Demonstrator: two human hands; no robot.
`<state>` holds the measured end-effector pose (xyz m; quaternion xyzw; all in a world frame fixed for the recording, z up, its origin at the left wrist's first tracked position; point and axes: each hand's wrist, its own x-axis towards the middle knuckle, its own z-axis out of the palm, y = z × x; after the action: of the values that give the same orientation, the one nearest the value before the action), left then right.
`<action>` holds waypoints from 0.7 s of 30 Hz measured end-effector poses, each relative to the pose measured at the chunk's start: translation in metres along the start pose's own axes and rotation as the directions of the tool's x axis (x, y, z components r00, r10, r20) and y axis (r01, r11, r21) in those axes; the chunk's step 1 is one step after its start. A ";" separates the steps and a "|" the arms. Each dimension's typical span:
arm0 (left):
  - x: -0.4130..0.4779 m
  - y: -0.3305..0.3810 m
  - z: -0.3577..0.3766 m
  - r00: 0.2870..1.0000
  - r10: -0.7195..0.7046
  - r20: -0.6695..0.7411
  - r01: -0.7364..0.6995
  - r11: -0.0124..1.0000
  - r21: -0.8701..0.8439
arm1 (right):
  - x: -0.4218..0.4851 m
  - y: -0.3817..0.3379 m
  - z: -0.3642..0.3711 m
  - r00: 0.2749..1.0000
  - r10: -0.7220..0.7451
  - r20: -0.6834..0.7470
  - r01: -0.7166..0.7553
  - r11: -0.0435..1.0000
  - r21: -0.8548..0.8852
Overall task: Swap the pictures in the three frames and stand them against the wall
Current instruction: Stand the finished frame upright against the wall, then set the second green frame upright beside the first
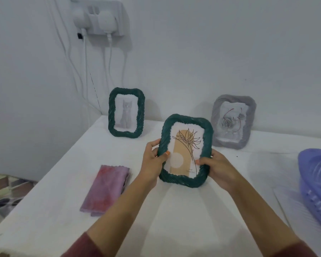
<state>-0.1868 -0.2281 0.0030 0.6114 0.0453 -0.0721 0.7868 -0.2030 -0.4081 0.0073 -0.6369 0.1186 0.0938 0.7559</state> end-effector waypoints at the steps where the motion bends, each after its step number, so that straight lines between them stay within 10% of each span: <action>1: 0.013 0.004 -0.001 1.000 0.016 0.019 -0.016 1.000 0.007 | 0.016 -0.008 0.001 1.000 -0.010 0.018 0.009 1.000 0.005; 21: 0.179 0.007 0.011 0.992 0.109 -0.062 -0.105 0.992 0.073 | 0.185 -0.068 0.012 0.990 -0.111 -0.088 0.108 0.994 -0.031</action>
<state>-0.0094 -0.2480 -0.0164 0.6420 0.0360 -0.0110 0.7658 -0.0056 -0.4094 0.0179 -0.6558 0.1161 0.0248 0.7455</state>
